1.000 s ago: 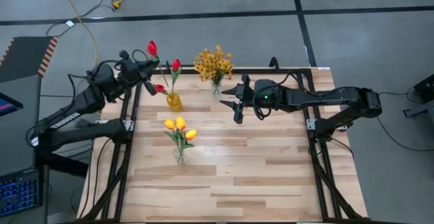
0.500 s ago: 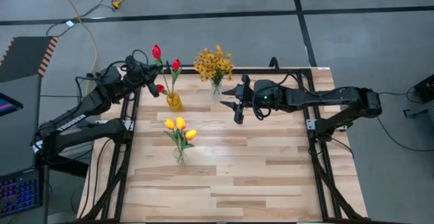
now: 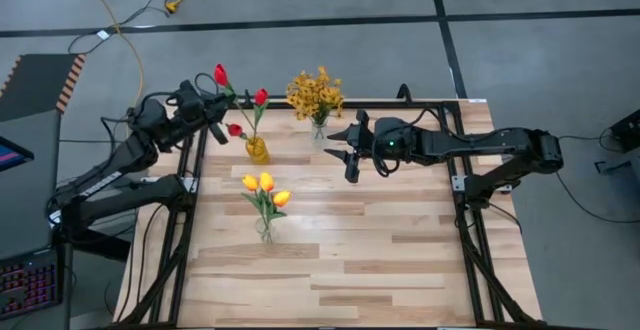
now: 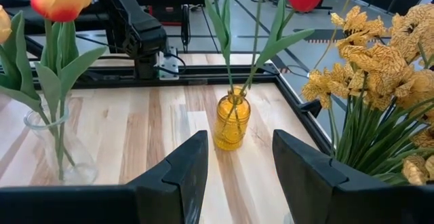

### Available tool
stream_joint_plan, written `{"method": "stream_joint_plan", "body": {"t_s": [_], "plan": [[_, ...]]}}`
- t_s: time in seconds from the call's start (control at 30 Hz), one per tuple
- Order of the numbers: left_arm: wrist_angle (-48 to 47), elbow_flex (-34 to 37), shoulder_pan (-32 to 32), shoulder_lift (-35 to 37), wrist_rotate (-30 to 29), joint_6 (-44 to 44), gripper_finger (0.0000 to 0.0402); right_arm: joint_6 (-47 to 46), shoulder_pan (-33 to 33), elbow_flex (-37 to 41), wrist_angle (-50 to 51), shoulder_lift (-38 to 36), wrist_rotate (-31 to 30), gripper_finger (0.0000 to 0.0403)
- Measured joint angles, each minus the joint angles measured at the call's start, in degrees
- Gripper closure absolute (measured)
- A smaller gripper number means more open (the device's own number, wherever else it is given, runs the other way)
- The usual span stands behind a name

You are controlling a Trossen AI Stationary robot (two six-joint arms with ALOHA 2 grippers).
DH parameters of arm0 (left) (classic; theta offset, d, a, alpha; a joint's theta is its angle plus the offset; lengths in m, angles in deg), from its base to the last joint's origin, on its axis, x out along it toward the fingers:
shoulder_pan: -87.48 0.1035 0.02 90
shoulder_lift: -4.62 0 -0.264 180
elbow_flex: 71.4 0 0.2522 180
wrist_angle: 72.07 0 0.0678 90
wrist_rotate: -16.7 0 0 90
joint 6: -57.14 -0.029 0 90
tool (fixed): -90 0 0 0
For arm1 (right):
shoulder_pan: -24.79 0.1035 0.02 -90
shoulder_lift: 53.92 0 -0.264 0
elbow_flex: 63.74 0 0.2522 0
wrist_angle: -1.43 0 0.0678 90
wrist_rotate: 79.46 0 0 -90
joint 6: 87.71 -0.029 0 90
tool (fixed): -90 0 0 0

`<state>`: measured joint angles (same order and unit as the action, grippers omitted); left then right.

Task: Sort flowers into vase by color
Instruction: Put the red flower into the yellow vase

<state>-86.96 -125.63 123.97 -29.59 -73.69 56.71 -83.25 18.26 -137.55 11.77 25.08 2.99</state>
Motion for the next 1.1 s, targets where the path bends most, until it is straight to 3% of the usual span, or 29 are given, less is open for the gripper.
{"method": "stream_joint_plan", "body": {"t_s": [1.1], "plan": [[-12.52,2.44,0.0,0.02,-1.11,1.78,0.0388,0.01,0.0,0.0,-0.02,0.0,0.0,0.0211]]}}
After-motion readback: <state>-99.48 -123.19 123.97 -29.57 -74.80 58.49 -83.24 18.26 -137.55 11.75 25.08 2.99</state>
